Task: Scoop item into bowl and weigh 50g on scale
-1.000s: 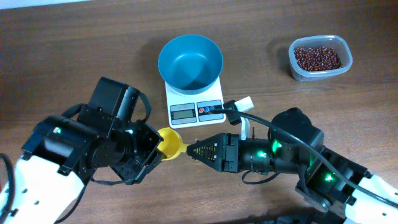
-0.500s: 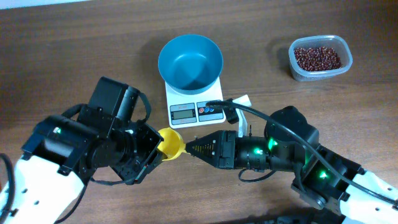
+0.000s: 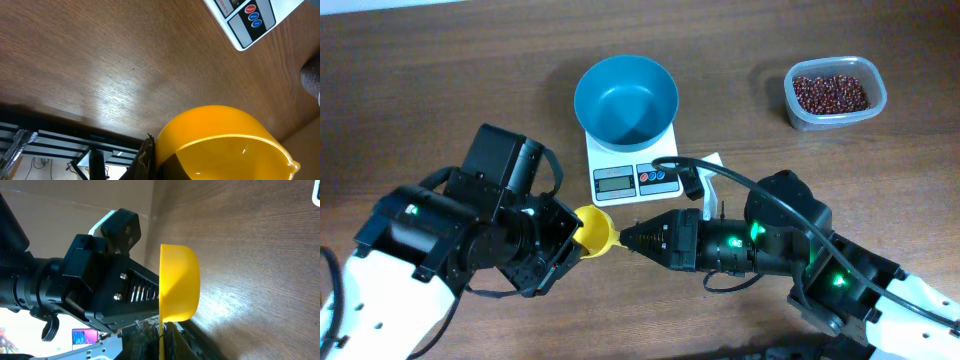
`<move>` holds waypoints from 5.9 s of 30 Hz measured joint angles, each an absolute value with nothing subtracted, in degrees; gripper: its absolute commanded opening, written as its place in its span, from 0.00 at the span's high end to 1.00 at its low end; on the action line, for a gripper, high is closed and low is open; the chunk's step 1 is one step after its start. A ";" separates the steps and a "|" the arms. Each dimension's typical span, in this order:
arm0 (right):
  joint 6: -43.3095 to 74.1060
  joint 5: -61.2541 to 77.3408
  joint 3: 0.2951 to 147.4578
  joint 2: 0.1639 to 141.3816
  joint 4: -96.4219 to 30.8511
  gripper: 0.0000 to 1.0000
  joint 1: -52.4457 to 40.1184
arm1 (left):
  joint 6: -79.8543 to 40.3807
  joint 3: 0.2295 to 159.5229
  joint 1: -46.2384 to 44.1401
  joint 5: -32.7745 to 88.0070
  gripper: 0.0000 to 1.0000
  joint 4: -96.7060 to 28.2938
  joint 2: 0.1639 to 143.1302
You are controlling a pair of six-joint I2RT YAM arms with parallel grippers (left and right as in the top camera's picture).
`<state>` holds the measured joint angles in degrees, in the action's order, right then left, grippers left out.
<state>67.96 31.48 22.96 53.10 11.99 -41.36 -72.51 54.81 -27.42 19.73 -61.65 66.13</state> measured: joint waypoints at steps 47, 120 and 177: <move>37.45 36.93 23.16 53.32 -8.43 0.96 -27.90 | -72.93 54.81 -27.44 14.04 0.01 -68.60 66.13; 52.03 71.81 47.48 70.78 47.16 0.96 11.07 | -30.83 54.76 -42.30 -8.67 1.00 -9.10 101.62; 39.16 41.56 47.83 81.19 30.48 0.96 11.11 | -28.27 54.87 -17.39 -22.17 1.00 -29.12 69.65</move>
<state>39.16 41.56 47.83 81.19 30.48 11.11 -28.27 54.87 -17.39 -22.17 -29.12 69.65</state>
